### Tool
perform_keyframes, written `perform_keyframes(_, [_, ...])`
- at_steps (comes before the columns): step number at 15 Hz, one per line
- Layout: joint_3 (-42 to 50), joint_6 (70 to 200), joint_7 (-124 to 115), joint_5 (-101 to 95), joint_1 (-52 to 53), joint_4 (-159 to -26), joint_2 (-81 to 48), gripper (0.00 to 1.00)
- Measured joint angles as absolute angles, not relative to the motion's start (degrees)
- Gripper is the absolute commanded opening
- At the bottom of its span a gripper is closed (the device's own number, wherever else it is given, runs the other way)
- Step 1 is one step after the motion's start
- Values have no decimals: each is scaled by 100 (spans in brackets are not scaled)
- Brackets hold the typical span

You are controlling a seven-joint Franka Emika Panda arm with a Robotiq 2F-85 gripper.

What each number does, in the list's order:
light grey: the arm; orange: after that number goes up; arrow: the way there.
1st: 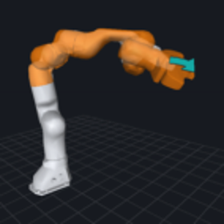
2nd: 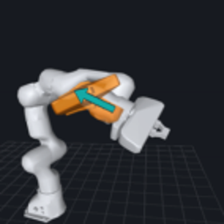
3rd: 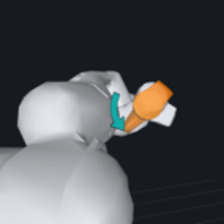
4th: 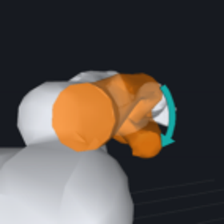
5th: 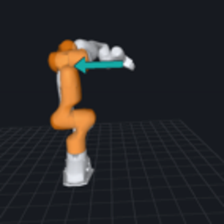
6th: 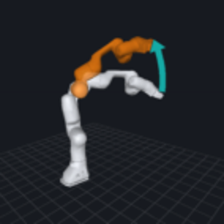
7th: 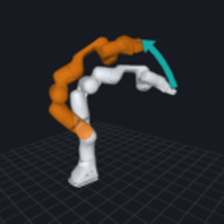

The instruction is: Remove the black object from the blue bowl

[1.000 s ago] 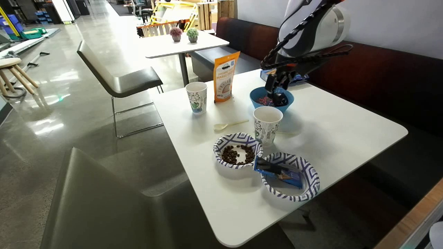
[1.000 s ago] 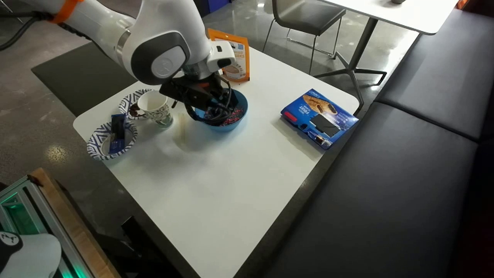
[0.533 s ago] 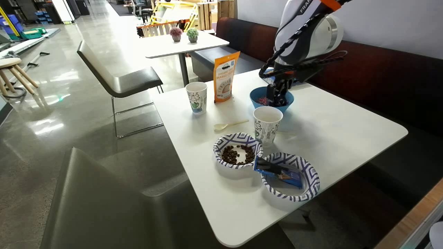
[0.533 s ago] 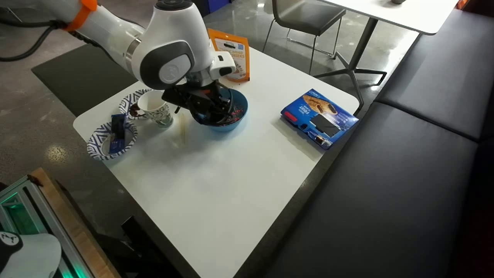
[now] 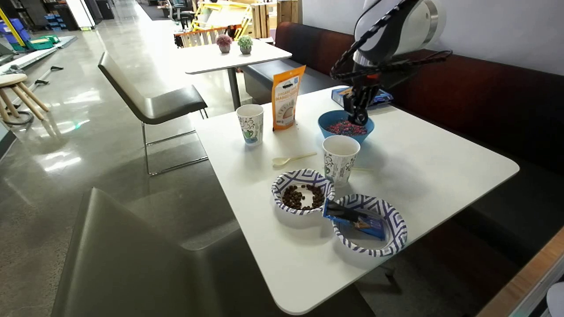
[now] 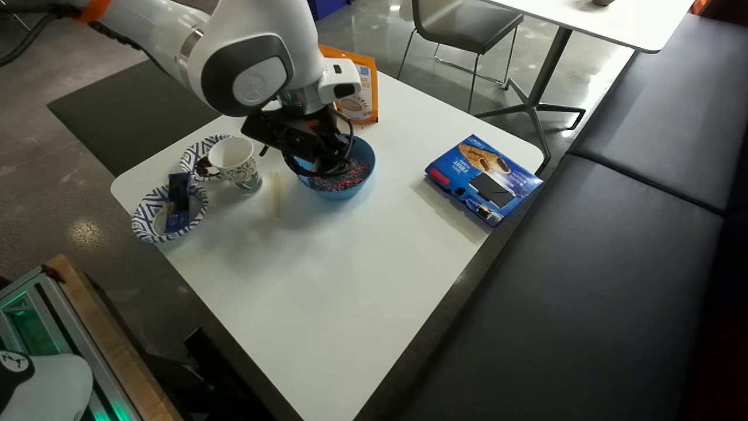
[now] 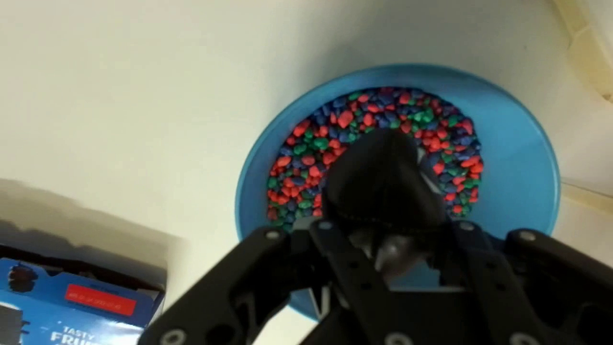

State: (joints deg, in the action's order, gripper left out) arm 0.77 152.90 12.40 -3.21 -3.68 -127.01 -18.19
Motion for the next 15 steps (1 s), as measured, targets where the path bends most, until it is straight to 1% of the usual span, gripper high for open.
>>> perform_keyframes(5, [133, 14281, 911, -99, -419, -12486, -1224, 15])
perform_keyframes(8, [180, 14268, 872, 79, -476, -12144, -1183, 15])
perform_keyframes(10, [189, 14478, 866, 143, -505, -11901, -1229, 15])
perform_keyframes(15, [155, 15796, 867, 174, -511, -11317, -1716, 15])
